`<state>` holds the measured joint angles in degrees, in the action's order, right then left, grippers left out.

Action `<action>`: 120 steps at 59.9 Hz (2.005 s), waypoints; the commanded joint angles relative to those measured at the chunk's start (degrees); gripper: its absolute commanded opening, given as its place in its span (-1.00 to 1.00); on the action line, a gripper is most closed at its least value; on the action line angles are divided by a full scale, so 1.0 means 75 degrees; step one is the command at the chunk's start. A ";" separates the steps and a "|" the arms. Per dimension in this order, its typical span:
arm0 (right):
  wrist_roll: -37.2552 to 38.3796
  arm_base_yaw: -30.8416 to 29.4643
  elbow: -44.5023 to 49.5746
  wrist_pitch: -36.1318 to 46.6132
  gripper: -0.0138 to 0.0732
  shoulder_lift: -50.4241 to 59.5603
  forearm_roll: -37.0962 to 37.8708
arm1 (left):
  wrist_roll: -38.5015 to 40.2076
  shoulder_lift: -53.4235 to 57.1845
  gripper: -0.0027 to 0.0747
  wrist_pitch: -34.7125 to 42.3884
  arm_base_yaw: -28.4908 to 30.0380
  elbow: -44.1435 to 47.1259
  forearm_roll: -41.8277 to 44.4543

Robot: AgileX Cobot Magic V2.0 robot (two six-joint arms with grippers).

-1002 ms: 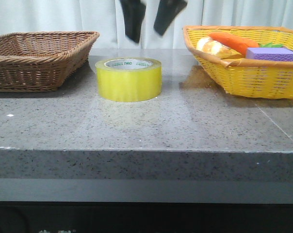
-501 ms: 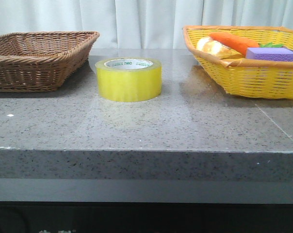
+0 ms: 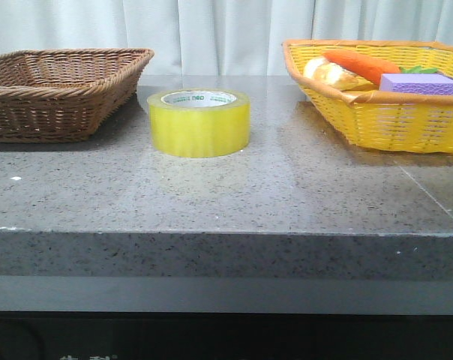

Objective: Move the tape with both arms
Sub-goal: 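Open the right gripper and withdraw it upward from the tape, then lower the left gripper onto the tape roll and grasp its rim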

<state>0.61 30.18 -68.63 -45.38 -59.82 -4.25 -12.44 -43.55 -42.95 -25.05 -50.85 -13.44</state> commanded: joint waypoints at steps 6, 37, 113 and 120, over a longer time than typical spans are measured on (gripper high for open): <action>-0.0010 -0.0066 0.0930 0.0809 0.46 0.1259 0.0246 | 0.0080 0.0004 0.15 0.0579 -0.0057 -0.0207 -0.0125; -0.0010 -0.0066 0.1974 0.0784 0.46 0.2538 0.0664 | -0.0480 -0.0860 0.28 0.0681 -0.0057 -0.1161 -0.0138; -0.0010 -0.0066 0.1974 0.0784 0.46 0.2538 0.0664 | -0.1598 -0.8446 0.62 -0.1835 -0.1869 -0.6968 0.1064; -0.0010 -0.0066 0.1974 0.0784 0.46 0.2538 0.0664 | -0.1582 -0.8745 0.62 -0.1824 -0.1839 -0.7037 0.1146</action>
<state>0.61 30.08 -52.41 -43.08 -40.88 0.00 -24.44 -111.03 -58.71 -38.57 -101.47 -4.66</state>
